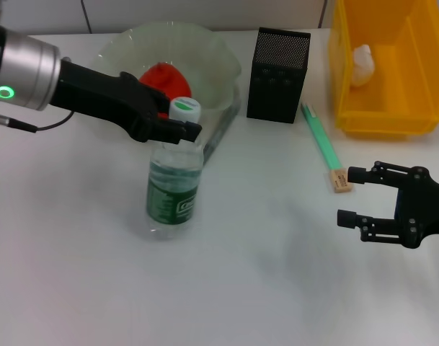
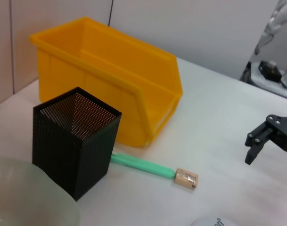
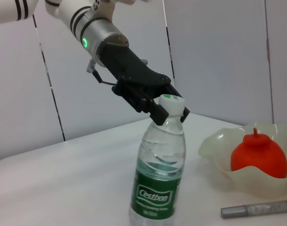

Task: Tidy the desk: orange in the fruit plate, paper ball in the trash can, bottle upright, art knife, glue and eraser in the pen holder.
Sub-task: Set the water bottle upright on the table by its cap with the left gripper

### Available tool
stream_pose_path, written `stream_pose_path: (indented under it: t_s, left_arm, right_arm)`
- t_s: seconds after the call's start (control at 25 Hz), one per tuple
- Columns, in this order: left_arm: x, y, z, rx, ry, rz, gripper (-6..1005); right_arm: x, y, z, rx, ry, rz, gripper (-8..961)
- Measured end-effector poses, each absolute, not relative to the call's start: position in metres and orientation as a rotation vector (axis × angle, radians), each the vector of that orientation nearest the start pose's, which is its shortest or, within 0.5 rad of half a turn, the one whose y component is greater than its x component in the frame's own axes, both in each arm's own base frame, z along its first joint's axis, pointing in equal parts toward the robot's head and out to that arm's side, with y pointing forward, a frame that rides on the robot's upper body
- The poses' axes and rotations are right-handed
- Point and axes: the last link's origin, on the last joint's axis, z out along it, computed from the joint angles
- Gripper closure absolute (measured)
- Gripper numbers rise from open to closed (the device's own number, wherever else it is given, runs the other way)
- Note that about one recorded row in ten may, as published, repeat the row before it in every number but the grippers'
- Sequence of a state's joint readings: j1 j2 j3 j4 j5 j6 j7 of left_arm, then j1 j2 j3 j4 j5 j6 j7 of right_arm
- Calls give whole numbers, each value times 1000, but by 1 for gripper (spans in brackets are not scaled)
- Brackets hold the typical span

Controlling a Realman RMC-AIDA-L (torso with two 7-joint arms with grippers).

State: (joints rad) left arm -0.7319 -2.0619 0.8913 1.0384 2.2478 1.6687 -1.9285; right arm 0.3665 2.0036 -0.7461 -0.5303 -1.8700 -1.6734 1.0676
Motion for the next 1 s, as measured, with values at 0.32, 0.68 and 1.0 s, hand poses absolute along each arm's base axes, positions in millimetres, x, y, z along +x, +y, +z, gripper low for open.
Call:
stream_pose_path:
  t_s: [0.32, 0.68, 1.0]
  left_arm:
    - [-186, 369, 44, -2896, -634, -335, 555]
    - [-208, 360, 63, -2805, -614, -477, 556]
    - [-225, 350, 71, -2733, -507, -558, 555]
  right_arm:
    - [308, 272, 11, -2716, 443, 782, 174]
    - [308, 272, 10, -2719, 444, 773, 175]
    - [309, 272, 9, -2724, 448, 763, 175]
